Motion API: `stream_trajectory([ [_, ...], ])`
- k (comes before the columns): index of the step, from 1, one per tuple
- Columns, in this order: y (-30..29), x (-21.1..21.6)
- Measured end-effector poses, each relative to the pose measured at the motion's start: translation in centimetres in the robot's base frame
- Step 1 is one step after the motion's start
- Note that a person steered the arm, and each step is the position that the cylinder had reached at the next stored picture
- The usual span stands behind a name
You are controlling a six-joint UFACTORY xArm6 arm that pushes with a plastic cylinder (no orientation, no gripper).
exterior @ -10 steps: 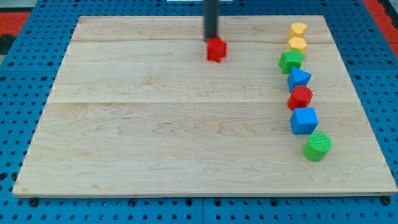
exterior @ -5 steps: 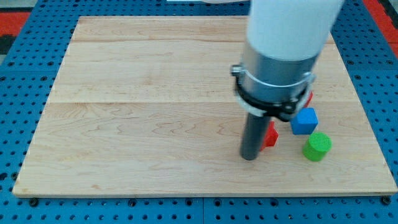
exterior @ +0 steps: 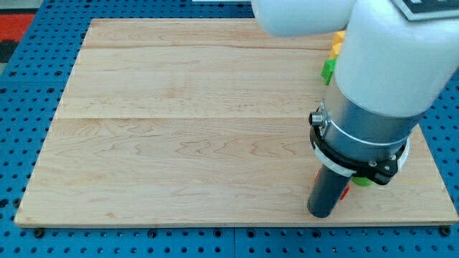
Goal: Drag the red star below the green circle
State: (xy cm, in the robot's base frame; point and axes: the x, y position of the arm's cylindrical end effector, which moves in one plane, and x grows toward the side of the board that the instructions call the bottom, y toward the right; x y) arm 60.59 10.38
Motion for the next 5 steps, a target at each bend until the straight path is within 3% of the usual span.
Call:
stream_trajectory([
  [2, -2.7, -6.2],
  [5, 2.7, -2.0],
])
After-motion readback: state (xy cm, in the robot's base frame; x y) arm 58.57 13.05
